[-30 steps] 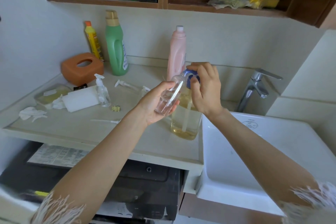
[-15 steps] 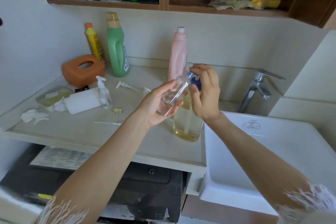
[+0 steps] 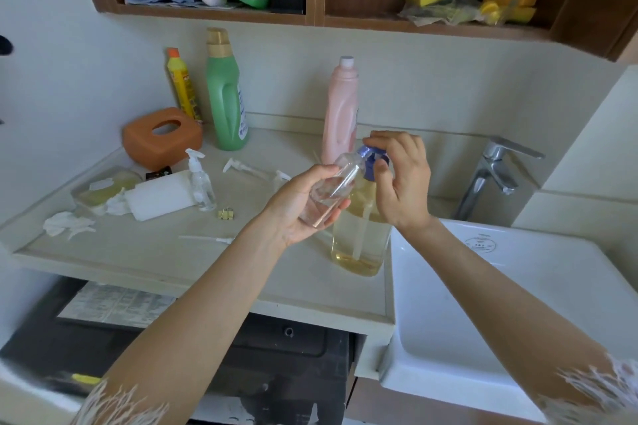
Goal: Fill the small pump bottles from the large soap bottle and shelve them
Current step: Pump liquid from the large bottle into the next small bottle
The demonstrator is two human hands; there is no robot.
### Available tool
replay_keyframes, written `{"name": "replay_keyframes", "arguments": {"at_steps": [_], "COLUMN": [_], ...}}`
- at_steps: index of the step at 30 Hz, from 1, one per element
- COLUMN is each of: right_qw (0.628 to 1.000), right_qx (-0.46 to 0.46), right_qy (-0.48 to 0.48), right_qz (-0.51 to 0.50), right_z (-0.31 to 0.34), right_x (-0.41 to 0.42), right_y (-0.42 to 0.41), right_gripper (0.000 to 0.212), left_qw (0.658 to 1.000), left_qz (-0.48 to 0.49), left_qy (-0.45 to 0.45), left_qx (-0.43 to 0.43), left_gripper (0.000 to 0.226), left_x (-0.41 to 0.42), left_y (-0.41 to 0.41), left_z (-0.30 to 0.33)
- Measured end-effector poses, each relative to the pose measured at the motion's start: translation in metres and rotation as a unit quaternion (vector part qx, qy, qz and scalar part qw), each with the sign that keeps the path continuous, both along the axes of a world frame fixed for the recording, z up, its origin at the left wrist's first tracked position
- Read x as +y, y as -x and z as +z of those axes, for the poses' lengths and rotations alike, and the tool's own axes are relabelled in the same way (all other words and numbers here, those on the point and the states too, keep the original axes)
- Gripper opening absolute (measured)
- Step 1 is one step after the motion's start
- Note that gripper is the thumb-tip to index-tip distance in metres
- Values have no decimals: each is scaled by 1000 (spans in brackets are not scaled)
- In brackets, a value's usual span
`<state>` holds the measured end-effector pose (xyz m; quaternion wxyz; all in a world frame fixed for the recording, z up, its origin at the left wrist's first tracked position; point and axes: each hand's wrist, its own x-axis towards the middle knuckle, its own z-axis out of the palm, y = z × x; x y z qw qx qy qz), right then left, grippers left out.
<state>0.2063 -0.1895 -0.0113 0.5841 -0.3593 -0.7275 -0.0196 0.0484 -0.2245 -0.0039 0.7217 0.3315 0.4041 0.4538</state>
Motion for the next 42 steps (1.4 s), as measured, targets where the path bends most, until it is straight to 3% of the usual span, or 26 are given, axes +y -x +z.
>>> {"name": "replay_keyframes", "arguments": {"at_steps": [7, 13, 17, 24, 31, 36, 42], "right_qw": [998, 999, 999, 1000, 997, 997, 995], "right_qx": [-31, 15, 14, 24, -73, -52, -10], "right_qy": [32, -32, -35, -12, -26, -34, -90], "right_qz": [36, 36, 6, 10, 19, 40, 49], "right_z": [14, -6, -12, -8, 18, 10, -17], "right_x": [9, 16, 20, 13, 11, 11, 14], "right_y": [-9, 0, 2, 2, -13, -12, 4], "right_gripper": [41, 49, 35, 37, 38, 37, 57], "left_qw": [1000, 999, 1000, 998, 996, 996, 997], "left_qz": [7, -14, -12, -6, 10, 28, 24], "left_qy": [-25, -26, 0, 12, -43, -29, -17], "left_qx": [6, -14, -16, -54, -81, -80, -77], "left_gripper": [48, 20, 29, 29, 20, 23, 38], "left_x": [4, 10, 12, 6, -1, -1, 2], "left_y": [0, 0, 0, 1, 3, -3, -8], "left_z": [6, 1, -5, -8, -5, -4, -7]}}
